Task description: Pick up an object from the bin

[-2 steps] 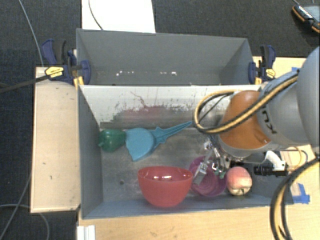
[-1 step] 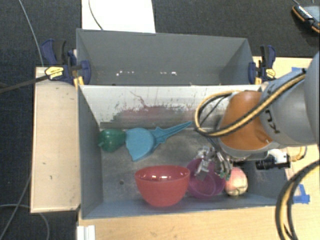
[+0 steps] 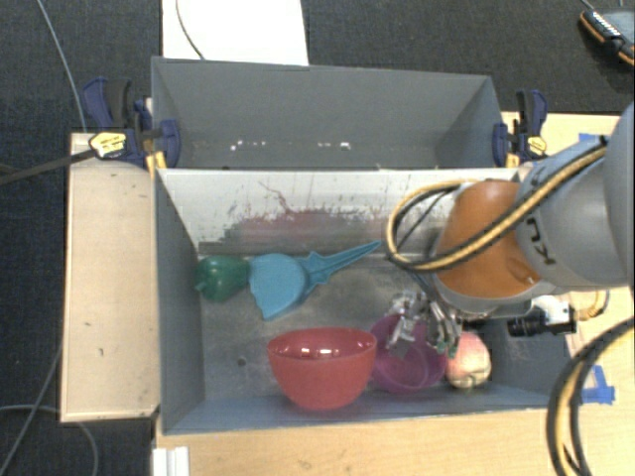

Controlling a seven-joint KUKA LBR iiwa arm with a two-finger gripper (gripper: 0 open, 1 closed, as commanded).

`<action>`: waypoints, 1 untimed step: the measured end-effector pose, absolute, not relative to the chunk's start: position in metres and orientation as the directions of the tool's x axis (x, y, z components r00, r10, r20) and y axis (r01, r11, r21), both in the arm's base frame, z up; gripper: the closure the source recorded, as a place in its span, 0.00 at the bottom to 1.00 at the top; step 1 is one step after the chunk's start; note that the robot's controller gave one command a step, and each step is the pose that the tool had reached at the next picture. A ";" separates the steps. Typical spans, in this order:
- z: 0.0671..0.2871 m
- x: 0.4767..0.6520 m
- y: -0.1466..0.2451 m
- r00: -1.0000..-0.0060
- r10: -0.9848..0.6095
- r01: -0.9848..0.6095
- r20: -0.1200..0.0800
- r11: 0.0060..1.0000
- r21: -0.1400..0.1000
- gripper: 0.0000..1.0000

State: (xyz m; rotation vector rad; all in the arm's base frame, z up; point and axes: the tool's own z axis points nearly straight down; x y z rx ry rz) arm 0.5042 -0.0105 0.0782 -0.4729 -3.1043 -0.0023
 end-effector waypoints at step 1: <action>0.108 0.504 -0.011 -0.955 0.296 0.296 0.003 0.955 0.001 1.00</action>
Offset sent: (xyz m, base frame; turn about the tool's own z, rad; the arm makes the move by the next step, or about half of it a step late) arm -0.0010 -0.0001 0.0649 -0.0018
